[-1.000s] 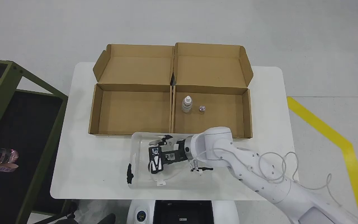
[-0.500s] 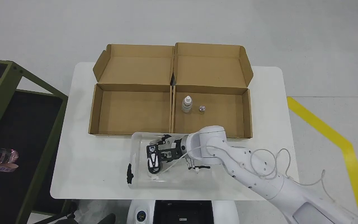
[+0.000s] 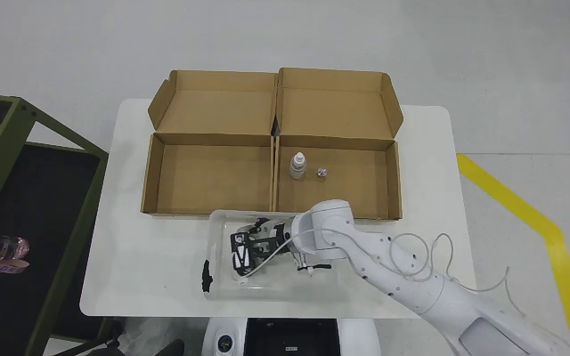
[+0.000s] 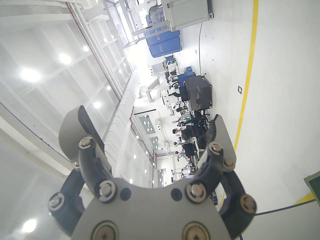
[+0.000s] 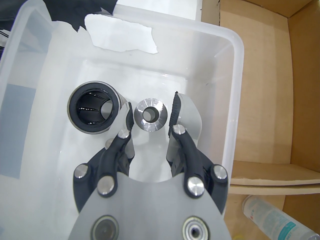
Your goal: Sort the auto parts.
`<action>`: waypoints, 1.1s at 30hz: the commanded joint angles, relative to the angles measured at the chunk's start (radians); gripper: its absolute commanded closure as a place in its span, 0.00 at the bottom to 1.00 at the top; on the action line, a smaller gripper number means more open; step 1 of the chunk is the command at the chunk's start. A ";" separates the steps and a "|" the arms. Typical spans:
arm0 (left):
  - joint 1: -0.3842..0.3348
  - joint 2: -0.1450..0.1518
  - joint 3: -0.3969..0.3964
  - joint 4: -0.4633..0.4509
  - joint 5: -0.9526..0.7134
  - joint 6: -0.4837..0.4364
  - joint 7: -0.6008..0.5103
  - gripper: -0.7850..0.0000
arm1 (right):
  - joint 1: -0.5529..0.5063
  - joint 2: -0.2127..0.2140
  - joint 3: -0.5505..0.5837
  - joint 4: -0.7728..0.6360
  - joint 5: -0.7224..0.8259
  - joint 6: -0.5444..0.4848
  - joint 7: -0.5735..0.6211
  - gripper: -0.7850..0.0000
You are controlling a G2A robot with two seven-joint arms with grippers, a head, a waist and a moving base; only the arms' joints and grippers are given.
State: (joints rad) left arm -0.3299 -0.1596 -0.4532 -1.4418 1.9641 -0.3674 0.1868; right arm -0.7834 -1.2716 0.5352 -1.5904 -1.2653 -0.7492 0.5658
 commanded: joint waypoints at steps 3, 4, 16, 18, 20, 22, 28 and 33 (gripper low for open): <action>0.000 0.000 0.000 0.000 0.000 0.000 0.000 0.00 | 0.005 -0.007 -0.005 0.018 0.001 -0.001 0.000 0.61; 0.000 0.000 0.000 0.000 0.000 0.000 0.000 0.00 | 0.007 -0.009 -0.006 0.023 0.000 -0.002 -0.001 0.61; 0.000 0.000 0.000 0.000 0.000 0.000 0.000 0.00 | 0.023 -0.036 -0.028 0.078 0.000 -0.003 0.006 0.62; 0.000 0.000 0.000 0.000 0.000 0.000 0.000 0.00 | 0.025 -0.040 -0.031 0.086 -0.002 -0.002 0.008 0.62; 0.000 0.000 0.000 0.000 0.000 0.000 0.000 0.00 | 0.026 -0.045 -0.035 0.092 -0.004 -0.001 0.009 0.62; 0.000 0.000 0.000 0.000 0.000 0.000 0.000 0.00 | 0.027 -0.049 -0.037 0.100 -0.005 0.000 0.008 0.62; 0.000 0.000 0.000 0.000 0.000 0.000 0.000 0.00 | 0.030 -0.059 -0.042 0.118 -0.012 -0.001 0.013 0.67; 0.000 0.000 0.000 0.000 0.000 0.000 0.000 0.00 | 0.028 -0.064 -0.039 0.124 -0.014 -0.003 0.012 0.97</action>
State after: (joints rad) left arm -0.3299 -0.1596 -0.4532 -1.4418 1.9641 -0.3674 0.1868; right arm -0.7549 -1.3347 0.4955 -1.4648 -1.2795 -0.7514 0.5770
